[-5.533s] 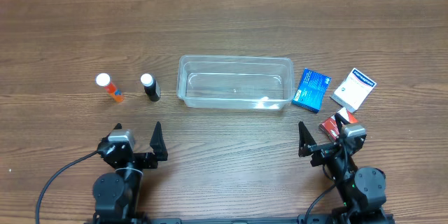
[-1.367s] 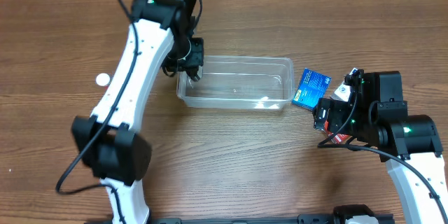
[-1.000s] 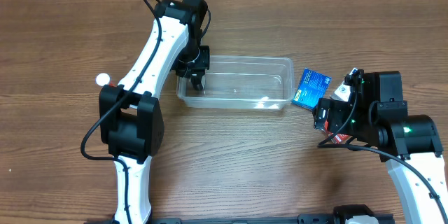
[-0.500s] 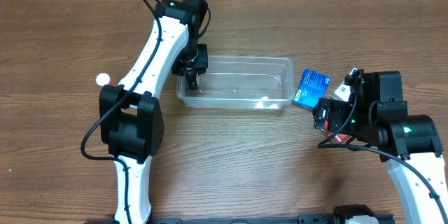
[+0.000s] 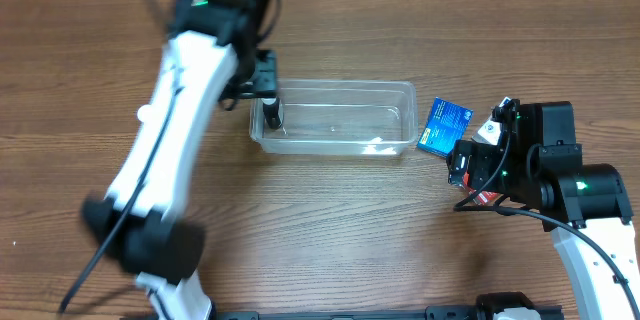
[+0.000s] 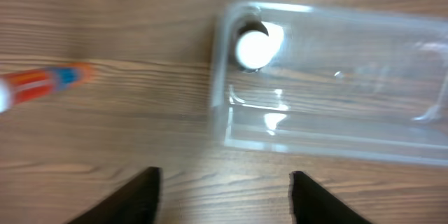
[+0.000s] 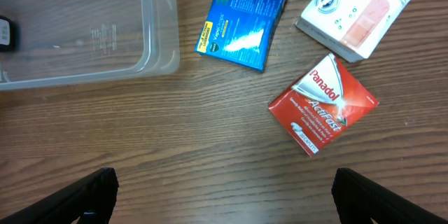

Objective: Pack container
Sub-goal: 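Move the left gripper to the orange tube and grasp it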

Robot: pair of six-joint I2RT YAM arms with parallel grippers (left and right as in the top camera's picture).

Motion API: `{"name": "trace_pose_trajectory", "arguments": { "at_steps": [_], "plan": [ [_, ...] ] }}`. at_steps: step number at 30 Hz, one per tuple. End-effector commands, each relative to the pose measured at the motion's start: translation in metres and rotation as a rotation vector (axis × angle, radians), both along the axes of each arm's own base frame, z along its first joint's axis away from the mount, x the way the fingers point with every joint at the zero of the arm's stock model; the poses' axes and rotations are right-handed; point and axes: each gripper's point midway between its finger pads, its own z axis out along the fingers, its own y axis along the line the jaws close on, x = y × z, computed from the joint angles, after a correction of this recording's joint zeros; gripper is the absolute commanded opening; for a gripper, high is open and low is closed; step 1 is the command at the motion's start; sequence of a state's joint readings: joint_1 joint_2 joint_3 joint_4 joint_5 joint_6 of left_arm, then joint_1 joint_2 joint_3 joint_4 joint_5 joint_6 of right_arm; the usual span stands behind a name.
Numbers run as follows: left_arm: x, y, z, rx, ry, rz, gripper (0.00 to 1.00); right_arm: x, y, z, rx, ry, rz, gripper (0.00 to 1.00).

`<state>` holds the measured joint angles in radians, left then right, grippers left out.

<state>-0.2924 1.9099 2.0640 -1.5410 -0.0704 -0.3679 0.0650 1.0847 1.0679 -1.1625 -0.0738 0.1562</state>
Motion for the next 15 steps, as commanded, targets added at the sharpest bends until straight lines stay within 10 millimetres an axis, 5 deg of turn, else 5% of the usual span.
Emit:
{"name": "trace_pose_trajectory", "arguments": {
  "at_steps": [1, 4, 8, 11, 15],
  "plan": [
    [-0.022, 0.058, 0.069, 0.035, -0.173, 0.151, 0.74, 0.005, -0.002, 0.011, -0.002, -0.037, -0.002, 1.00],
    [-0.035, 0.101, 0.079, 0.048, -0.178, 0.270, 0.84, 0.005, -0.002, 0.011, -0.001, -0.038, -0.002, 1.00],
    [-0.044, 0.163, 0.070, 0.065, -0.131, 0.454, 0.92, 0.005, -0.002, 0.011, -0.001, -0.038, -0.002, 1.00],
    [-0.044, 0.191, 0.048, 0.071, -0.086, 0.534, 0.95, 0.005, -0.002, 0.011, -0.001, -0.038, -0.002, 1.00],
    [-0.032, 0.201, 0.004, 0.061, -0.008, 0.508, 0.95, 0.005, -0.001, 0.011, -0.001, -0.039, -0.002, 1.00]
  ]
}}
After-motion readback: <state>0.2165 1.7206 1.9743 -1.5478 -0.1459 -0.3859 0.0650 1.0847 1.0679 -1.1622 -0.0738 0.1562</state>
